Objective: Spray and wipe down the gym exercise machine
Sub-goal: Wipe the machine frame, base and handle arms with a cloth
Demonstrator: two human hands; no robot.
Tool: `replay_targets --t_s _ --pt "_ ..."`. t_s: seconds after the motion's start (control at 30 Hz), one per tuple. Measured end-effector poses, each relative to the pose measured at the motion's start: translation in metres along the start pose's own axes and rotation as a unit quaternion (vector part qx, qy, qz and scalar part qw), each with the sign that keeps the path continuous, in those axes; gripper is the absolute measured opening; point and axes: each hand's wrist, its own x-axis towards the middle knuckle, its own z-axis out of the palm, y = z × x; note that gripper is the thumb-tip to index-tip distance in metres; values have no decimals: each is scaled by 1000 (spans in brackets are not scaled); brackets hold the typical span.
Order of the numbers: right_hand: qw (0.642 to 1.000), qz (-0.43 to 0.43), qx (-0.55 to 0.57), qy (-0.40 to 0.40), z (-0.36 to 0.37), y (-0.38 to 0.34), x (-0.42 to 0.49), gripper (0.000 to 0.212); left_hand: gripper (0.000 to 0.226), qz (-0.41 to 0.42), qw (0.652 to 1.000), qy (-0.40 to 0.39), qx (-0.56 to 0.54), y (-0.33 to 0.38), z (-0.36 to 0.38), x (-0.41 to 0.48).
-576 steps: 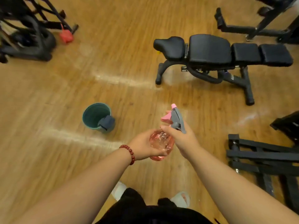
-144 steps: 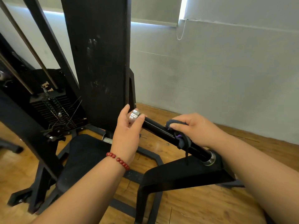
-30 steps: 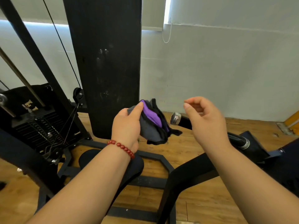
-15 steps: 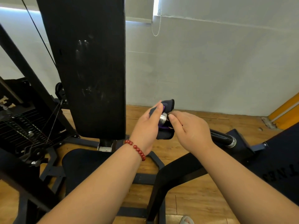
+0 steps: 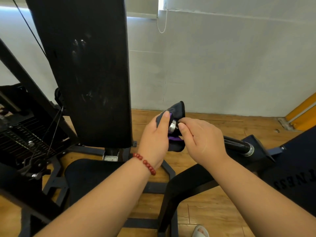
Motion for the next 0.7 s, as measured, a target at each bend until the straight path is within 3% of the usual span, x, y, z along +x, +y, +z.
replay_targets --t_s 0.17,0.4,0.53,0.7 --pt "1000 -1 2 3 2 1 0 42 40 -25 998 2 -52 -11 0 -15" --pt "1000 -11 11 12 0 3 -4 42 17 -25 999 -9 -33 1 4 0" --pt "999 -15 50 7 -4 4 -7 43 21 0 999 7 -39 -17 3 -31" --pt "993 -1 99 57 -10 11 -18 37 27 1 999 37 25 15 15 -4"
